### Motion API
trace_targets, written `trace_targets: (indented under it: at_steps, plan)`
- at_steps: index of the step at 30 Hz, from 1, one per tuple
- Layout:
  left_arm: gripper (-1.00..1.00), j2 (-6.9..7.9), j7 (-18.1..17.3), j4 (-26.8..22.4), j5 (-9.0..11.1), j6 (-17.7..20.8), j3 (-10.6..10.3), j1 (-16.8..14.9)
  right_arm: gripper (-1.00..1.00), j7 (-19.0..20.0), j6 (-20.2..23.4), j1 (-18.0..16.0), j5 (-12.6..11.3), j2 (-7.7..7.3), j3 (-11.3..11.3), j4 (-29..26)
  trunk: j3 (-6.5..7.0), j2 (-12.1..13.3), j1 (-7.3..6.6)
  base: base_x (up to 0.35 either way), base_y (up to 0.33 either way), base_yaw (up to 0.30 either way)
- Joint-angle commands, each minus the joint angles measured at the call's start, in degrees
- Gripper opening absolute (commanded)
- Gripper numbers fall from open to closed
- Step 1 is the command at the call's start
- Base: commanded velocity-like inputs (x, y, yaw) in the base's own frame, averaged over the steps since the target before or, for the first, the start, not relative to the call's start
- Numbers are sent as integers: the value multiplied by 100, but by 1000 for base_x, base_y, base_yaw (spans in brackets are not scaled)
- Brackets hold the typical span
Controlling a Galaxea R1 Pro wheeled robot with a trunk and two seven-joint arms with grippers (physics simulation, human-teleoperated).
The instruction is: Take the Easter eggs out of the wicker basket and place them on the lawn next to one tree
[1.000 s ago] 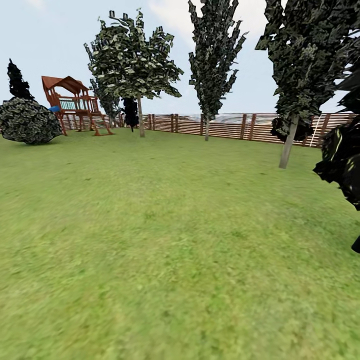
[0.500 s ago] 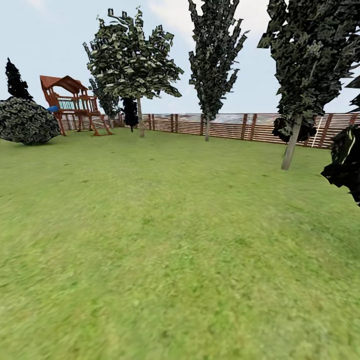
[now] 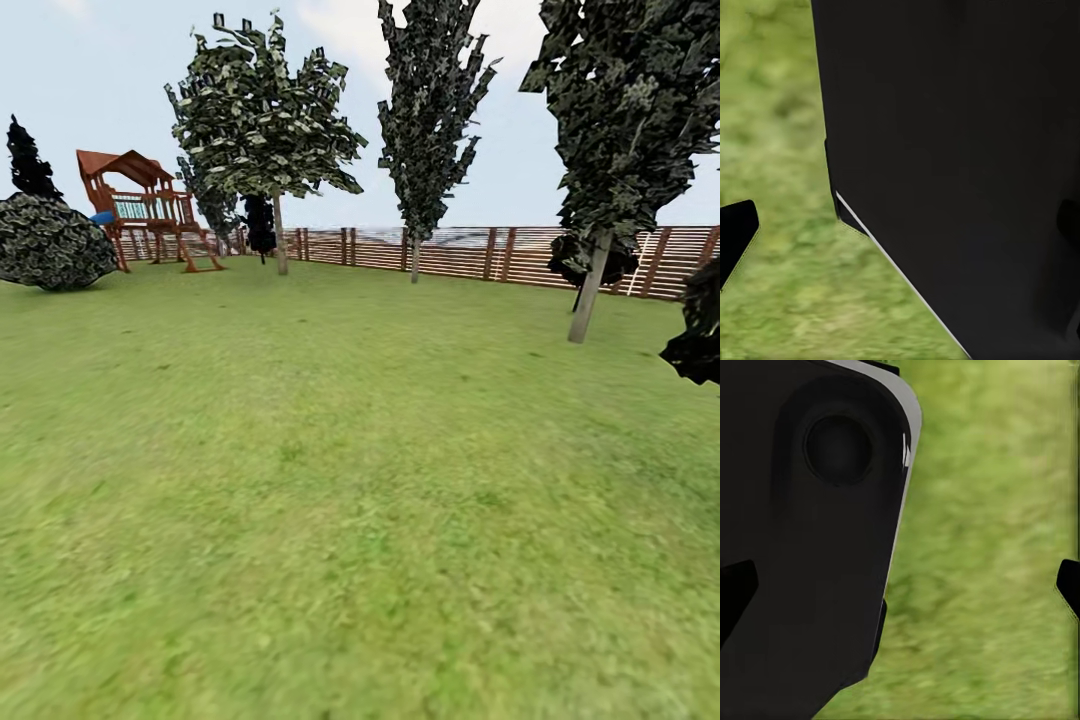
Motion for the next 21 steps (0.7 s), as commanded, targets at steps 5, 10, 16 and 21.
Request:
trace_targets:
  at_steps: [5, 10, 16, 21]
  plan:
    - [100, 1, -3, -14, -3, 3, -2, 4, 100, -19, -4, 2, 36, 0, 16, -9, -3, -1, 4, 326, 0, 0]
    - [100, 1, -3, -15, -3, 3, -2, 4, 100, -19, -4, 3, 32, 0, 16, -9, -3, -1, 4, 326, 0, 0]
    - [100, 1, -3, -13, -3, 3, -2, 4, 100, -19, -4, 3, 34, 0, 16, -9, -3, -1, 4, 326, 0, 0]
    - [100, 1, -3, -14, -3, 3, -2, 4, 100, -19, -4, 3, 35, 0, 16, -9, -3, -1, 4, 326, 0, 0]
